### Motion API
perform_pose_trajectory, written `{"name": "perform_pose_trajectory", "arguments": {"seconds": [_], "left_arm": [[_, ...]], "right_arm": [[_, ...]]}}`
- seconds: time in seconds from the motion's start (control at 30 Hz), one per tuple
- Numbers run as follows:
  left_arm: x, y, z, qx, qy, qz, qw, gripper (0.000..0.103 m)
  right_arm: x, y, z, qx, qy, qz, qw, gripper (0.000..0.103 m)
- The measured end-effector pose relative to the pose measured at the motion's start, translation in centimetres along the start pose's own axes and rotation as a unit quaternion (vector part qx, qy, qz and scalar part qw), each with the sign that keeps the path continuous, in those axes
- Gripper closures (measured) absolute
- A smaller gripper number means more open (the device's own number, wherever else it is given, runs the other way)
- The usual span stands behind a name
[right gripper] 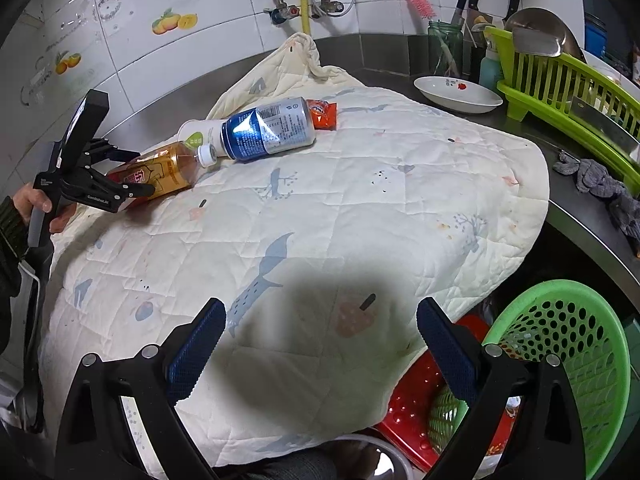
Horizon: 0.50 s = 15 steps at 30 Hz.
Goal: Collect trash
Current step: 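Grasp the gold Dongpeng drink bottle on the cloth with the left gripper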
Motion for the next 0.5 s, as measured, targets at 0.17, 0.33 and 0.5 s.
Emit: {"name": "perform_pose_trajectory", "arguments": {"seconds": [0.17,0.33,0.5], "left_arm": [[0.2,0.0,0.6,-0.014,-0.001,0.017,0.9997,0.016],[0.3,-0.3,0.7,-0.035,-0.007,0.038,0.9987,0.018],[0.3,-0.7,0.0,-0.047,-0.010,0.031,0.9984,0.020]], "right_arm": [[-0.3,0.3,0.5,-0.002,0.003,-0.002,1.000,0.010],[-0.5,1.0,1.0,-0.008,0.005,-0.007,1.000,0.010],[-1.0,1.8,1.7,-0.018,0.005,-0.017,1.000,0.010]]}}
Point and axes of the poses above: each gripper's, at about its wrist camera, not at the fingertips, and z roughly the way its jaws point, y to its left, x to its underside, the point moved 5 cm from there along z, roughly the way its jaws point, and after that the axes turned 13 degrees about -y, right-handed, at the moved point
